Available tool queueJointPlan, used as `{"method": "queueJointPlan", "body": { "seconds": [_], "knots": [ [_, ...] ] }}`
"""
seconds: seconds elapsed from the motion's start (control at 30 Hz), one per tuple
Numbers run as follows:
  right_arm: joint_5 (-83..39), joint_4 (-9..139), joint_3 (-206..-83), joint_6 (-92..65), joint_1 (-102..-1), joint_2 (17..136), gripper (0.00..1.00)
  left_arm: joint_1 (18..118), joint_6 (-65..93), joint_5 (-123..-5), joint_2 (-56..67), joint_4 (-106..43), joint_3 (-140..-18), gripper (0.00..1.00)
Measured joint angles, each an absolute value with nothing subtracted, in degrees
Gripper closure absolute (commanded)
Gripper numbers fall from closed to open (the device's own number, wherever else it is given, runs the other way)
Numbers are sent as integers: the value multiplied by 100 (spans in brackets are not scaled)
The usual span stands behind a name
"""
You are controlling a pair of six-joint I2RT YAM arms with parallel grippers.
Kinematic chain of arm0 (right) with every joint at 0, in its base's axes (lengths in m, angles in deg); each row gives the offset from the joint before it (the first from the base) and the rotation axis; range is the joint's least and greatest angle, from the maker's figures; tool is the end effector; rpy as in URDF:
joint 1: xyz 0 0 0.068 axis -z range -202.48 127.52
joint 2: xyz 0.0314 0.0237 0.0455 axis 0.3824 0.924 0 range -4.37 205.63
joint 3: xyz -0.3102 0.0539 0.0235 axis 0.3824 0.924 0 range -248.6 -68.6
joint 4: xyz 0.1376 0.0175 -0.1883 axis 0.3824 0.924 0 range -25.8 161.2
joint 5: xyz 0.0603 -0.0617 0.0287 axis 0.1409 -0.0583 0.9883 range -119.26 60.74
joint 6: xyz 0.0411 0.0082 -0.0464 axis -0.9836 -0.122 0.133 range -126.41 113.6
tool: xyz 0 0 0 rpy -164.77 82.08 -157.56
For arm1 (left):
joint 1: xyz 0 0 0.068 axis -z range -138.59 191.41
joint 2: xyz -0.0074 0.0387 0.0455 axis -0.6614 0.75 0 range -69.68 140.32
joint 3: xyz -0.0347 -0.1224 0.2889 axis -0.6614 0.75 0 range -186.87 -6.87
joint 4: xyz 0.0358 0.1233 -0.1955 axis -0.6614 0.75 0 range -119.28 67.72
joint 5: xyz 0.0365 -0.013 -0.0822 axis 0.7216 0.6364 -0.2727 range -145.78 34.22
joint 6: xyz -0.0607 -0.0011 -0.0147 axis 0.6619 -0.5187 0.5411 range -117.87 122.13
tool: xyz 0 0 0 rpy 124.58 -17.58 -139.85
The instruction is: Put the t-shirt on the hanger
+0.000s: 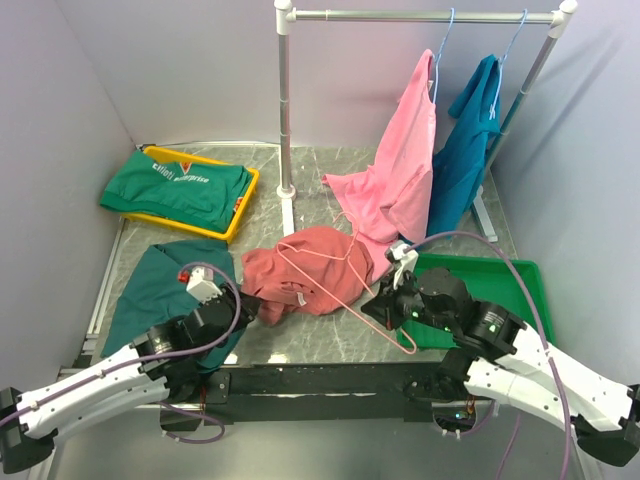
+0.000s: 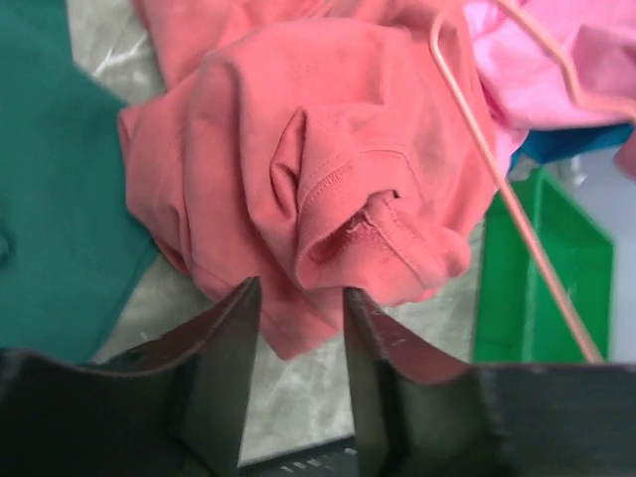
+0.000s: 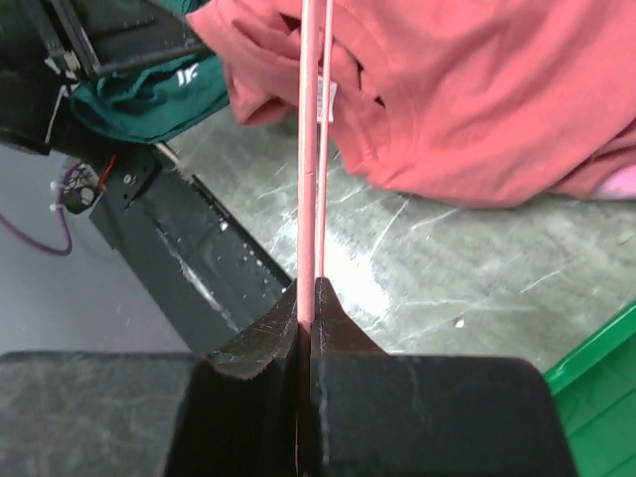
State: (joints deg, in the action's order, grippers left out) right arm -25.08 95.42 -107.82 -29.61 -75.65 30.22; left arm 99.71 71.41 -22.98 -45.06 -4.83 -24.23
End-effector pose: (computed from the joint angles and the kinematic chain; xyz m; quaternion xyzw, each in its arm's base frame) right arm 0.0480 0.0698 0.3112 -0.2383 0.8163 0.3491 0.3936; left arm 0.0524 -0.0359 0.2142 -0.2170 0.8208 -0.3103 0.4276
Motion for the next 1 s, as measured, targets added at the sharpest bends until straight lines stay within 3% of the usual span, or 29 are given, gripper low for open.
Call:
{"method": "queueJointPlan", "body": {
  "seconds": [0.13, 0.4, 0.67, 1.0],
  "knots": [
    [-2464, 9658, -10769, -3072, -7679, 2834, 100, 9971, 7930, -2311, -4407, 31, -2828, 65],
    [-2361, 9789, -10765, -3273, -8044, 2850, 100, 9971, 8870, -2073, -4696, 721, -3282, 62],
    [-2637, 9850, -10763, -3559, -8852, 3293, 100, 9971, 9117, -1994, -3723, 971, -3405, 62],
    [-3251, 10347, -10795, -4047, -9226, 3092, 100, 9956, 8964, -2069, -3492, 684, -3055, 67]
  ]
}}
